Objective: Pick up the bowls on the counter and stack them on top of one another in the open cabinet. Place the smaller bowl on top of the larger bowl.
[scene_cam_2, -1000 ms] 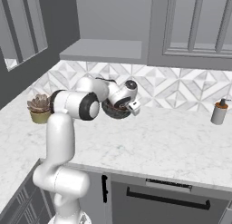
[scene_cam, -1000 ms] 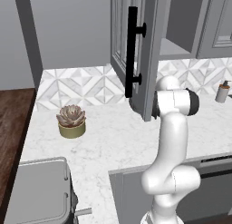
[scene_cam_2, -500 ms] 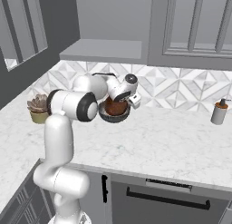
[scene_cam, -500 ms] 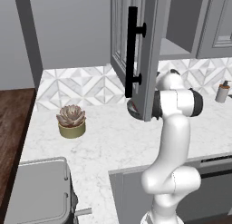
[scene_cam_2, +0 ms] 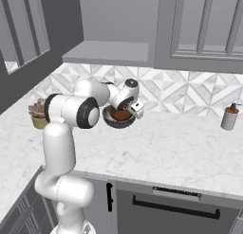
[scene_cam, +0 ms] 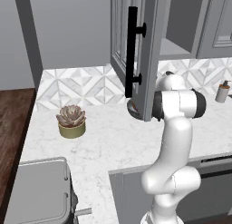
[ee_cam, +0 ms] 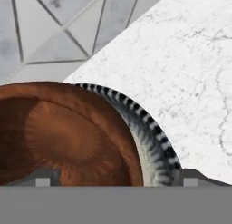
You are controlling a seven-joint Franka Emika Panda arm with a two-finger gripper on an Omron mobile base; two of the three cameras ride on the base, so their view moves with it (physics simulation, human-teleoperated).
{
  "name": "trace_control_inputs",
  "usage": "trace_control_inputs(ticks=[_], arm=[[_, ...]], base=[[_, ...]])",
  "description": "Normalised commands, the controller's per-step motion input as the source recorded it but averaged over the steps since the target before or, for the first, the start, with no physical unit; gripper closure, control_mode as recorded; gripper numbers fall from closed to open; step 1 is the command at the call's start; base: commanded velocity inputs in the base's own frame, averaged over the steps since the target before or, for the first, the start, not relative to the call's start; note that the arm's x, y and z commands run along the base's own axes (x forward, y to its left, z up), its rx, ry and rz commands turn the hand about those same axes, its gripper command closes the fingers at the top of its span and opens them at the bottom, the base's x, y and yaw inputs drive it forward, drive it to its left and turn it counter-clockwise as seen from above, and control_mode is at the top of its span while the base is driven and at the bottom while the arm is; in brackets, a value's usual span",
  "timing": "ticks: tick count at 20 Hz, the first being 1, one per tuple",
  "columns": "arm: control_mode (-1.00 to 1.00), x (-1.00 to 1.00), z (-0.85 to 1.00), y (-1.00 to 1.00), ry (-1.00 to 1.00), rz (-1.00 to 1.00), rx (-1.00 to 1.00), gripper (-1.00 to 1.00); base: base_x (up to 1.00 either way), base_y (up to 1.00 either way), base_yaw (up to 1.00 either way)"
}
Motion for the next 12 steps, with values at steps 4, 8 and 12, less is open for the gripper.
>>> trace_control_inputs(ticks=[4, 8, 12], arm=[[-1.0, -0.13, -0.49, 0.1, 0.25, 0.02, -0.04, -1.0], [-1.0, 0.0, -0.43, 0.05, 0.25, 0.02, -0.01, -1.0], [-1.0, -0.38, 0.29, 0.05, 0.03, 0.01, 0.0, -1.0]], base=[[0.0, 0.0, 0.0], [0.0, 0.0, 0.0], [0.0, 0.0, 0.0]])
